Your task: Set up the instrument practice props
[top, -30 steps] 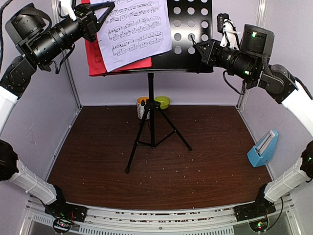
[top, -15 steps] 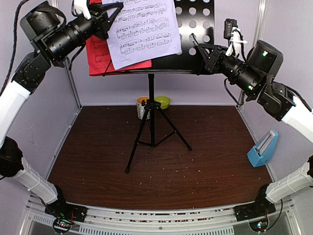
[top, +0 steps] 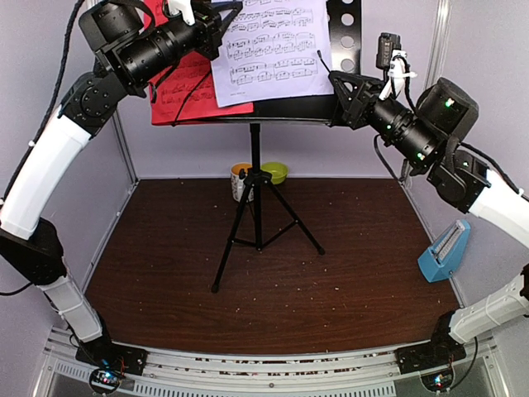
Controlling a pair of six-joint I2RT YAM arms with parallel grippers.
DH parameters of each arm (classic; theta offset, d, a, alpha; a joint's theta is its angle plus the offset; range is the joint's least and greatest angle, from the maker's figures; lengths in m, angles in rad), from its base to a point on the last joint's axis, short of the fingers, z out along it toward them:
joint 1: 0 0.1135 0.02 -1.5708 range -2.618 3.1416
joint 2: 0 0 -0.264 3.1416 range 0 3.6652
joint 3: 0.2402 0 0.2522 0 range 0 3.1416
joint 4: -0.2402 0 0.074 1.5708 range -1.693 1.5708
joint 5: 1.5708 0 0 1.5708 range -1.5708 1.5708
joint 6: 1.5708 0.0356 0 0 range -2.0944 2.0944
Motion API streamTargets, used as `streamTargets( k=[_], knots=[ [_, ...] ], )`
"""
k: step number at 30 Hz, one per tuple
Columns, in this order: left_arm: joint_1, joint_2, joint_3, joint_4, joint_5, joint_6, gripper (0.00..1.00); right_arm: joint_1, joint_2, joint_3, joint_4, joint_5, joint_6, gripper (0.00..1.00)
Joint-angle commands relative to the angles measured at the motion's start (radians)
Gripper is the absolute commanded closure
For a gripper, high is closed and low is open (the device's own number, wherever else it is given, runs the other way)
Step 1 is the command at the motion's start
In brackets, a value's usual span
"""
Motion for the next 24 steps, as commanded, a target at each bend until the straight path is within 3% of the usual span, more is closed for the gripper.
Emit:
streamTargets(
  k=[1, 12, 24],
  knots=[
    [0.011, 0.042, 0.072, 0.001, 0.083, 0.027, 1.00, -0.001, -0.007, -0.008, 0.093, -0.065, -0.028, 1.00],
    [0.048, 0.115, 0.130, -0.020, 0.255, 0.016, 1.00, -0.002, -0.003, -0.035, 0.150, -0.095, -0.046, 1.00],
    [0.056, 0.139, 0.132, -0.013, 0.293, -0.012, 1.00, -0.002, 0.009, -0.034, 0.168, -0.096, -0.043, 1.00]
  ],
)
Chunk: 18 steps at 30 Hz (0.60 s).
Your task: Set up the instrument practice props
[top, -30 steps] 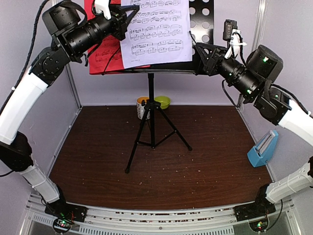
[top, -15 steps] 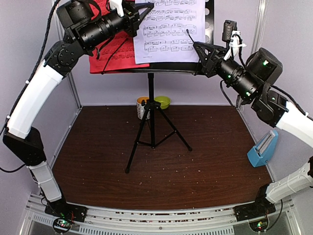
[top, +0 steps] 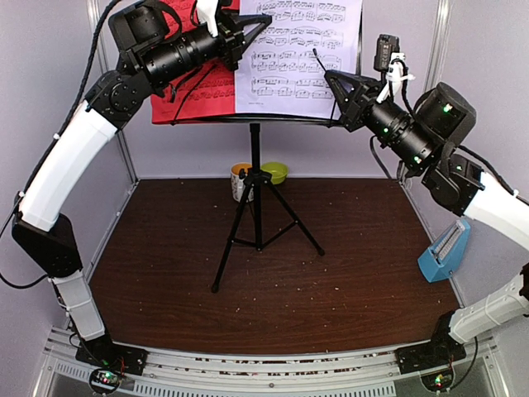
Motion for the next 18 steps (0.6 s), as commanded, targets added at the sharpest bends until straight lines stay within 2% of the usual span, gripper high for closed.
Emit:
streamTargets(
  k=[1, 10, 13, 18],
  knots=[
    [0.009, 0.018, 0.027, 0.029, 0.033, -0.023, 1.00, -0.001, 0.003, 0.003, 0.074, -0.039, -0.012, 1.00],
    [0.010, 0.026, 0.027, 0.033, 0.032, -0.044, 0.99, 0.000, 0.006, 0.007, 0.074, -0.037, -0.016, 1.00],
    [0.011, 0.018, 0.021, 0.025, 0.017, -0.038, 0.79, -0.002, 0.006, 0.004, 0.074, -0.035, -0.017, 1.00],
    [0.011, -0.011, 0.003, 0.028, 0.006, -0.032, 0.62, -0.002, 0.006, -0.003, 0.079, -0.032, -0.017, 1.00]
  ],
)
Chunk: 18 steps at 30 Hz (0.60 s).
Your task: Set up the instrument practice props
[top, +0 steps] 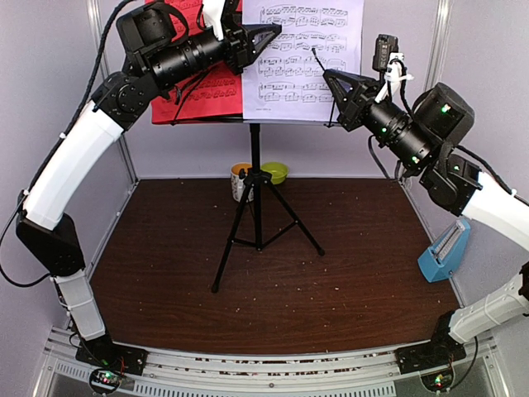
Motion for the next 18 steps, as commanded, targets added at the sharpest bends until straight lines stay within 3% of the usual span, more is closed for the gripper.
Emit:
streamTargets(
  k=[1, 7, 11, 14, 18],
  knots=[
    [0.007, -0.040, -0.001, 0.026, -0.018, 0.006, 0.59, -0.002, -0.004, -0.004, 0.061, -0.031, -0.014, 1.00],
    [0.007, -0.096, -0.034, 0.030, -0.054, 0.032, 0.40, -0.002, -0.001, -0.003, 0.058, -0.026, -0.015, 1.00],
    [0.007, -0.139, -0.061, 0.032, -0.085, 0.044, 0.15, -0.002, 0.001, -0.001, 0.055, -0.019, -0.013, 0.99],
    [0.007, -0.173, -0.086, 0.030, -0.111, 0.049, 0.03, -0.002, 0.003, 0.003, 0.051, -0.008, -0.008, 0.89],
    [0.007, -0.223, -0.144, 0.044, -0.108, 0.045, 0.02, -0.001, 0.004, 0.011, 0.040, 0.008, -0.001, 0.75]
  ],
)
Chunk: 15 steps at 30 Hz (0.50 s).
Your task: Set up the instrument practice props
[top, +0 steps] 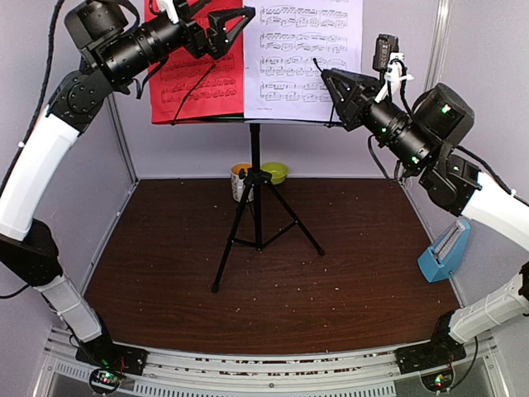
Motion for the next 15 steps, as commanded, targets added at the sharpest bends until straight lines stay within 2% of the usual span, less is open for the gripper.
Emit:
streamTargets(
  k=[1, 12, 15],
  knots=[
    [0.006, -0.062, -0.063, 0.043, -0.023, 0.009, 0.02, 0.000, 0.003, 0.017, 0.024, 0.008, 0.002, 0.71],
    [0.004, -0.242, -0.321, 0.089, -0.050, 0.000, 0.02, 0.001, -0.030, 0.054, -0.025, -0.012, -0.002, 0.26],
    [0.004, -0.295, -0.377, 0.079, -0.084, -0.002, 0.02, 0.002, -0.044, 0.070, -0.050, -0.015, -0.004, 0.17]
  ],
)
